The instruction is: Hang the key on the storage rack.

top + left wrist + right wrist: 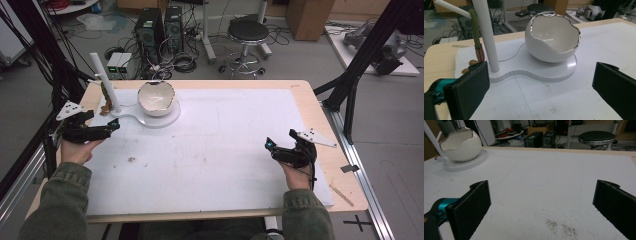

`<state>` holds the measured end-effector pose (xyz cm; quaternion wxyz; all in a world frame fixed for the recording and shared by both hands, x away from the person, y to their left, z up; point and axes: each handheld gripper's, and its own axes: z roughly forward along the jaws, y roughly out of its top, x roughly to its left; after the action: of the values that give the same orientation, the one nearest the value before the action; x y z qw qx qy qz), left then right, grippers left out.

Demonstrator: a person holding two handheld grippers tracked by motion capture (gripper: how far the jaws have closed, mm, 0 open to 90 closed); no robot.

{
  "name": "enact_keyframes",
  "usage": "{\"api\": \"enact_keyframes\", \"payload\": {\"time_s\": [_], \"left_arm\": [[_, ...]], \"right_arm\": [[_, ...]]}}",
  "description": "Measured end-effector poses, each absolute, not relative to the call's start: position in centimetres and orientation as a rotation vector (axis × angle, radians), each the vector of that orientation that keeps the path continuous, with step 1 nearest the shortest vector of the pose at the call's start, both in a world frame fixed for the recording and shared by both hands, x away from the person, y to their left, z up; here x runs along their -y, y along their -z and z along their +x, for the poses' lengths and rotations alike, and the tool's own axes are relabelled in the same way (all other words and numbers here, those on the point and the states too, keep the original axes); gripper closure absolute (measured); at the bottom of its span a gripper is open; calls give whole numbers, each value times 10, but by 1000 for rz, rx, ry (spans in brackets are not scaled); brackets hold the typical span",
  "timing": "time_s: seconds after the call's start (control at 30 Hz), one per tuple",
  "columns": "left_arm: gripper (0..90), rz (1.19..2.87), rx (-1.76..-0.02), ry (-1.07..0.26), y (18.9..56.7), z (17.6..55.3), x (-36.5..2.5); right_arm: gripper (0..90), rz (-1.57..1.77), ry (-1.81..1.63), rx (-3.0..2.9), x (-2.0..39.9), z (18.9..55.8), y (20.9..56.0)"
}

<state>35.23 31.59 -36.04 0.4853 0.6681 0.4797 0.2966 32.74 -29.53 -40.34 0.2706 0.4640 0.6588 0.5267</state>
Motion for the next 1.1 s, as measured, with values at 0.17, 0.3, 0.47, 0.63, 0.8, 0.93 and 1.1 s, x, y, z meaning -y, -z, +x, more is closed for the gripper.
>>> {"api": "enact_keyframes", "payload": {"time_s": [0.17, 0.3, 0.47, 0.63, 0.8, 0.93, 1.1], "left_arm": [[17, 1638, -1159, -718, 361, 348, -314], [17, 1641, -1146, -723, 359, 344, -313], [17, 1616, -1139, -737, 366, 337, -312], [17, 1589, -1147, -762, 377, 329, -316], [17, 1549, -1141, -804, 387, 319, -317], [17, 1545, -1156, -807, 392, 314, -319], [17, 1540, -1172, -809, 398, 309, -320]], "right_arm": [[5, 1249, -1420, -1775, 295, 327, 403], [5, 1249, -1419, -1774, 296, 327, 403], [5, 1242, -1419, -1770, 296, 327, 403], [6, 1241, -1418, -1772, 296, 327, 403], [5, 1247, -1420, -1772, 296, 327, 403], [5, 1245, -1424, -1771, 296, 326, 403], [5, 1250, -1430, -1766, 297, 325, 403]]}}
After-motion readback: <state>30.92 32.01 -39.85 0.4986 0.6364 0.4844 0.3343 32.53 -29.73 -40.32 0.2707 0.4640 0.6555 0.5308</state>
